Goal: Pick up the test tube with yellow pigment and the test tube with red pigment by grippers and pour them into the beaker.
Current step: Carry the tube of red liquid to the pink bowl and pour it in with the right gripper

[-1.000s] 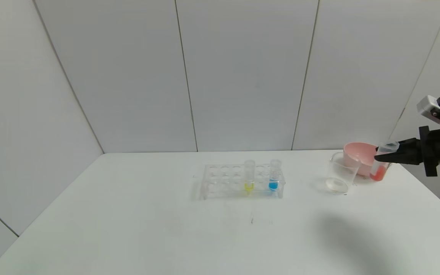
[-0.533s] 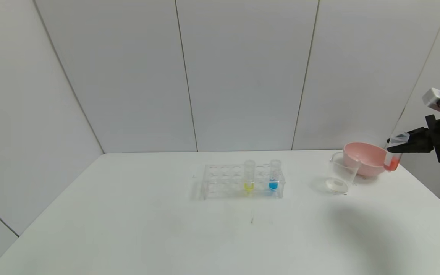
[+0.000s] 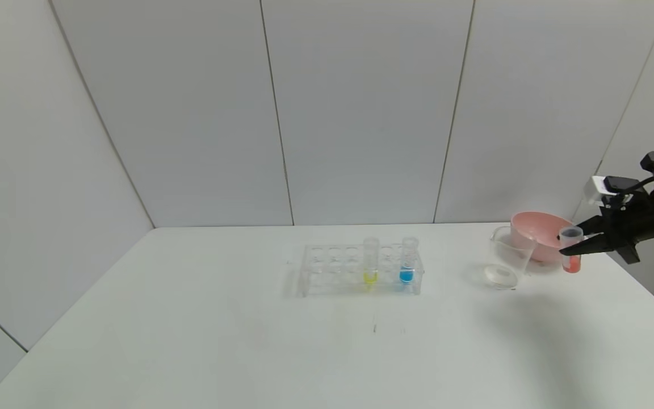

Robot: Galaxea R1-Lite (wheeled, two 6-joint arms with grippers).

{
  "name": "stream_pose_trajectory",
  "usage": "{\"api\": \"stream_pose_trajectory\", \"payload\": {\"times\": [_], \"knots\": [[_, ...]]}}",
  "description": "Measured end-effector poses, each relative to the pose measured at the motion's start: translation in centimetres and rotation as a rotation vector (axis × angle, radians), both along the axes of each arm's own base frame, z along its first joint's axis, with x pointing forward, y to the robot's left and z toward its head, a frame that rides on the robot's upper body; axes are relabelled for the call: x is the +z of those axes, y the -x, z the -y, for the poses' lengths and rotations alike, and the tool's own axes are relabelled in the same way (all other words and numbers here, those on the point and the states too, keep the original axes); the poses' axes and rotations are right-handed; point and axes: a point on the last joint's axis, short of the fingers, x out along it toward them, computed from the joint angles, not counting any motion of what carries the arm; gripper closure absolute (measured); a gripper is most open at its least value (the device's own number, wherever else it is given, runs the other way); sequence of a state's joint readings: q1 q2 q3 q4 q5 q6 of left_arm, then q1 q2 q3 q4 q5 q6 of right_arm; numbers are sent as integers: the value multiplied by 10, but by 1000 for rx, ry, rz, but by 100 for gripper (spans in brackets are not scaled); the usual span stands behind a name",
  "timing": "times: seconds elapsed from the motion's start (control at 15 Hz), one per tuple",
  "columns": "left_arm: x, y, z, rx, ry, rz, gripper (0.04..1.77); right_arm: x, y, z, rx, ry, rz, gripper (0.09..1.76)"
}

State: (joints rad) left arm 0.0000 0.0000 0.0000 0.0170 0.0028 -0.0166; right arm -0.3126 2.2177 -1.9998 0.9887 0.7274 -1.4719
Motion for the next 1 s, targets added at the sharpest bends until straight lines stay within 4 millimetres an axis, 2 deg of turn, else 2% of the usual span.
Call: {"api": "stream_pose_trajectory", "payload": {"times": [0.2,0.4,1.0], "knots": [[0,0,0,0,0,0,9,-2,-4,-6,-8,83,-8,135],[0,0,0,0,0,0,9,4,-15,-15,4,120,85,135],[0,0,0,0,0,0,9,15,-27,-31,-25,258,182,135]]}}
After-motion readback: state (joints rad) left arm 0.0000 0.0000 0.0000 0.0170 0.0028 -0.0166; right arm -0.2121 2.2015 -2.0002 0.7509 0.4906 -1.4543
